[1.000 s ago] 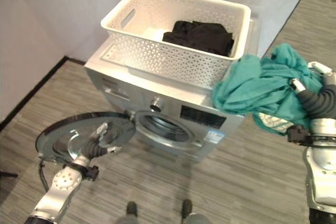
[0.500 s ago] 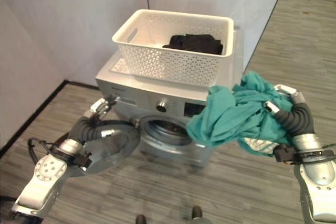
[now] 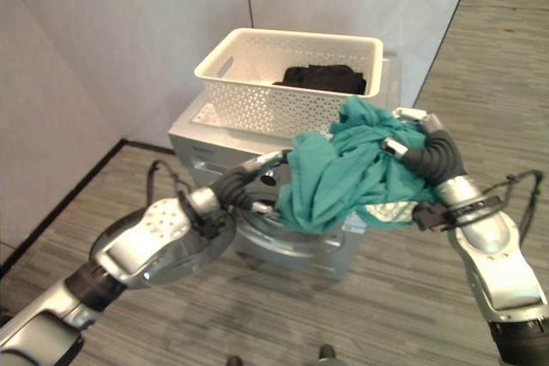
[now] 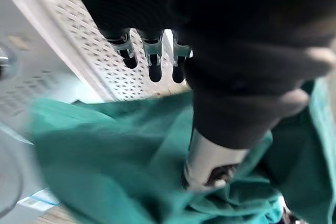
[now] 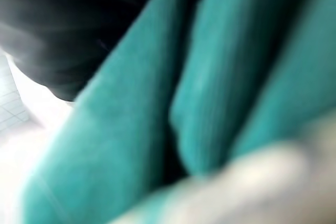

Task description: Grab the laundry basket,head to the washer,open it,put in the laundry and shut it.

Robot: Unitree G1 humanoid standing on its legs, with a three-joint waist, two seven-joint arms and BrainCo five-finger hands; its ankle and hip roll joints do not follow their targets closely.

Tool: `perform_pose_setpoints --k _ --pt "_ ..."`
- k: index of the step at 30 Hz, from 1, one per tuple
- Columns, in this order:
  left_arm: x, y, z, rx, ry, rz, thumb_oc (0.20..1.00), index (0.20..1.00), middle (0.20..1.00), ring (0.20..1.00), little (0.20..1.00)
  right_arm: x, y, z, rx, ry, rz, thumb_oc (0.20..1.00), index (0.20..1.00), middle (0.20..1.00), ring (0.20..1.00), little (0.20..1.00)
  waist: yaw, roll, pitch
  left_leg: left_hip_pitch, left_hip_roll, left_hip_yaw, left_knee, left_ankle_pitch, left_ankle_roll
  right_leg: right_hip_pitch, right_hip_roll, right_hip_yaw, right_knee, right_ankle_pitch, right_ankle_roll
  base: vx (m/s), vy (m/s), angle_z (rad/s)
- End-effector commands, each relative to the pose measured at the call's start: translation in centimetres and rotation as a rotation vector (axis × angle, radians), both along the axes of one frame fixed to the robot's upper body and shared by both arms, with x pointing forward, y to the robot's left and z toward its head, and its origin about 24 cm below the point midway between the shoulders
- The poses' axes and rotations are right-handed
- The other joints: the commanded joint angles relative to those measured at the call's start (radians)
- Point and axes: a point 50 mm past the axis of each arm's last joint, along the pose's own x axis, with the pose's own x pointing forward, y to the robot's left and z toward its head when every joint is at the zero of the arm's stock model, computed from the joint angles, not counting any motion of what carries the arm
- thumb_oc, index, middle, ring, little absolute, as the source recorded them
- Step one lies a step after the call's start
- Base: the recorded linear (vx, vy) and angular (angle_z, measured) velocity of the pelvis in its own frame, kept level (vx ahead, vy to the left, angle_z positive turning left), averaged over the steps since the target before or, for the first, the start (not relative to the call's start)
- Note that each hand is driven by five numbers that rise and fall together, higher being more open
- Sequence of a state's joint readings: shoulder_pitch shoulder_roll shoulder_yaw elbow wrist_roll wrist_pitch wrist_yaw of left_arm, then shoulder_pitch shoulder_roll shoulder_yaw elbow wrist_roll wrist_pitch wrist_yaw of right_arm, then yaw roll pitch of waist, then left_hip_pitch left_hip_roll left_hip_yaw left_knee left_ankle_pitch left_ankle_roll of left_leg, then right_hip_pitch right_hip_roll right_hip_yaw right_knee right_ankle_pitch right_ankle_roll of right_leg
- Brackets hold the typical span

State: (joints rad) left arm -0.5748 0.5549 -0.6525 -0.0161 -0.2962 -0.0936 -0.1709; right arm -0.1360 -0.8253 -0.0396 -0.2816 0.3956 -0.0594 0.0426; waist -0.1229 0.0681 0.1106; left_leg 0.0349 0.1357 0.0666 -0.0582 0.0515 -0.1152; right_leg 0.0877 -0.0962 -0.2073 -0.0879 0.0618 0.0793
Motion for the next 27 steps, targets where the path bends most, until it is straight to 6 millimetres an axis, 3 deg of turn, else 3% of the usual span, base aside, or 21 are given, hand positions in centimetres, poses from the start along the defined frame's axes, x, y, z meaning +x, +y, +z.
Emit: perform_pose_setpoints --k 1,11,19,27 --pt "1.0 -0.6 2.2 -0.018 -0.106 0.007 1.000 1.000 1.000 1.000 1.000 0.2 -0.1 4.2 -0.039 -0.176 -0.026 0.200 0.200 0.200 0.200 0.200 0.009 -0.016 -0.014 -0.008 0.025 0.050 0.010 0.005 -0.007 0.013 0.008 0.041 0.064 -0.167 0.024 0.00 0.013 0.08" --pt "0.0 -2.2 3.2 -0.067 -0.127 -0.080 1.000 1.000 1.000 1.000 1.000 0.1 0.0 3.6 -0.009 -0.175 -0.037 0.200 0.200 0.200 0.200 0.200 0.004 -0.001 -0.010 -0.016 0.016 0.052 -0.007 0.018 -0.011 0.021 0.008 0.011 0.053 -0.169 0.020 0.02 -0.010 0.11" --pt "-0.9 -4.2 5.4 0.030 -0.380 -0.133 1.000 1.000 1.000 1.000 1.000 0.4 1.2 3.3 0.028 -0.189 0.006 0.200 0.200 0.200 0.200 0.200 -0.006 0.007 -0.010 -0.011 0.012 0.060 -0.022 0.011 -0.005 0.005 0.007 0.018 0.048 -0.165 0.027 0.01 -0.003 0.02" --pt "-0.5 -5.0 4.9 0.127 -0.478 -0.110 1.000 1.000 1.000 1.000 1.000 0.8 1.8 3.1 0.038 -0.201 0.000 0.200 0.200 0.200 0.200 0.200 -0.004 0.007 -0.003 -0.019 0.012 0.067 -0.029 0.006 0.000 -0.017 0.006 0.028 0.039 -0.154 0.034 -0.01 0.001 0.00"
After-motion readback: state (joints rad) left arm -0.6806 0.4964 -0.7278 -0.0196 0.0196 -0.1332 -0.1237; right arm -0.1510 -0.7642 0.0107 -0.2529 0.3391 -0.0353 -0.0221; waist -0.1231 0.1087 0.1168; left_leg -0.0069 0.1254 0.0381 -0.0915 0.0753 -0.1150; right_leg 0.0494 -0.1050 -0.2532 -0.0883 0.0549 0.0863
